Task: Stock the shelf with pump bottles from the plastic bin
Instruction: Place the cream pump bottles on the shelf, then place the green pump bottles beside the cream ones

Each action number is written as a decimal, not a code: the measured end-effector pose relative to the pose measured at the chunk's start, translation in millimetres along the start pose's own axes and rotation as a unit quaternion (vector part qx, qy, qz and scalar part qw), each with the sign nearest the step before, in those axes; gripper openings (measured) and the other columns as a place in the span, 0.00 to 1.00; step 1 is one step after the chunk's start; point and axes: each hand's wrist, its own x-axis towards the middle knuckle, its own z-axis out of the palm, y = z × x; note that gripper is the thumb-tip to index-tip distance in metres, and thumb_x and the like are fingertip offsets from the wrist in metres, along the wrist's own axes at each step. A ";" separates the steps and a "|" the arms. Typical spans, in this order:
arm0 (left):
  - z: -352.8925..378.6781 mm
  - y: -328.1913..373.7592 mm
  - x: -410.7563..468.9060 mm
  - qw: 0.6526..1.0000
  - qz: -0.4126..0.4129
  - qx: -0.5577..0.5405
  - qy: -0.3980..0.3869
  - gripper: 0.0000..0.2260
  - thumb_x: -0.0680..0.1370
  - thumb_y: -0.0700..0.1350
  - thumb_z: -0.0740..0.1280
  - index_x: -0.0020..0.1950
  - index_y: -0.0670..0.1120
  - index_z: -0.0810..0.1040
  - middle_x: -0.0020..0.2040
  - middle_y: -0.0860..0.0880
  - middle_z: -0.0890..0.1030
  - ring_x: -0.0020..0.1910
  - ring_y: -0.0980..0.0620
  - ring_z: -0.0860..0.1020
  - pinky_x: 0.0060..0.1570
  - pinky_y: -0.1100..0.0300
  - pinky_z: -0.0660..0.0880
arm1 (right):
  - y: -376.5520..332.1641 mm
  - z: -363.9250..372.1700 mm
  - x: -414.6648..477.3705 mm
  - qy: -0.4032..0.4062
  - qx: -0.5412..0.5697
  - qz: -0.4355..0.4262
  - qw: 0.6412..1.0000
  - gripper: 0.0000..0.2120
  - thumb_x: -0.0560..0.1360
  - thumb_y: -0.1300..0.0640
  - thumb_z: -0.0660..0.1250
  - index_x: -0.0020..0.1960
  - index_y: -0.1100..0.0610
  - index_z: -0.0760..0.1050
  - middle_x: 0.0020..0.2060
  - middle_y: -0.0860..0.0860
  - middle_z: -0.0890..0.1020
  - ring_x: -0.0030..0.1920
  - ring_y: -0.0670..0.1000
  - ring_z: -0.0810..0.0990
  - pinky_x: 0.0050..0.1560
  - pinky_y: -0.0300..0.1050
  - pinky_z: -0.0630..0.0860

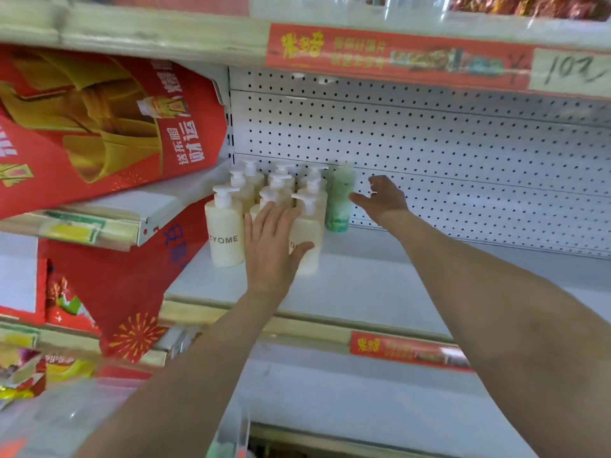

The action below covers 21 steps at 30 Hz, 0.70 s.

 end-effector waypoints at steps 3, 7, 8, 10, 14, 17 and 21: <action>-40.2 -10.7 12.0 0.999 -0.026 0.036 -0.025 0.30 0.71 0.57 0.74 0.70 0.50 0.72 0.71 0.47 0.72 0.72 0.43 0.66 0.72 0.41 0.60 | -31.4 -10.4 -38.6 0.017 -0.070 -0.038 0.997 0.32 0.74 0.43 0.71 0.74 0.53 0.66 0.69 0.53 0.74 0.70 0.53 0.72 0.69 0.48 0.69; -91.8 -30.8 22.7 0.992 -0.041 0.111 -0.038 0.27 0.77 0.64 0.62 0.70 0.50 0.70 0.69 0.46 0.74 0.70 0.42 0.68 0.69 0.41 0.62 | -77.0 -11.3 -99.6 0.012 -0.161 -0.138 0.977 0.30 0.78 0.42 0.65 0.76 0.53 0.64 0.69 0.57 0.72 0.71 0.57 0.69 0.66 0.50 0.69; -103.7 -34.0 21.6 0.992 -0.050 0.109 -0.046 0.27 0.78 0.63 0.59 0.71 0.49 0.70 0.70 0.45 0.73 0.70 0.42 0.68 0.69 0.41 0.62 | -87.9 -8.1 -114.7 0.008 -0.165 -0.150 0.975 0.30 0.79 0.42 0.64 0.76 0.53 0.64 0.70 0.57 0.71 0.71 0.57 0.68 0.67 0.51 0.69; -126.6 -38.1 14.4 0.988 -0.083 0.111 -0.073 0.28 0.80 0.63 0.55 0.73 0.48 0.66 0.72 0.44 0.71 0.71 0.41 0.66 0.71 0.41 0.60 | -106.1 2.5 -143.5 -0.001 -0.158 -0.161 0.974 0.29 0.80 0.42 0.62 0.76 0.53 0.64 0.73 0.56 0.68 0.73 0.56 0.66 0.68 0.52 0.67; -163.2 -51.5 -15.0 0.983 -0.117 0.114 -0.088 0.27 0.81 0.62 0.53 0.75 0.48 0.65 0.74 0.43 0.68 0.73 0.41 0.63 0.72 0.40 0.56 | -127.0 31.6 -196.1 -0.038 -0.158 -0.160 0.974 0.29 0.80 0.39 0.59 0.77 0.52 0.64 0.76 0.55 0.65 0.73 0.57 0.67 0.67 0.53 0.68; -186.5 -67.3 -42.9 0.979 -0.132 0.116 -0.101 0.27 0.81 0.61 0.53 0.75 0.48 0.65 0.75 0.42 0.66 0.74 0.40 0.62 0.74 0.41 0.53 | -130.4 55.7 -231.9 -0.066 -0.164 -0.143 0.974 0.30 0.80 0.37 0.58 0.77 0.51 0.63 0.76 0.56 0.64 0.73 0.57 0.67 0.69 0.53 0.67; -204.3 -94.8 -87.5 0.976 -0.144 0.118 -0.109 0.25 0.81 0.59 0.57 0.72 0.45 0.70 0.72 0.40 0.70 0.71 0.38 0.65 0.72 0.40 0.56 | -121.1 91.4 -274.9 -0.109 -0.149 -0.114 0.976 0.30 0.80 0.38 0.59 0.77 0.52 0.64 0.75 0.55 0.66 0.72 0.57 0.68 0.68 0.51 0.67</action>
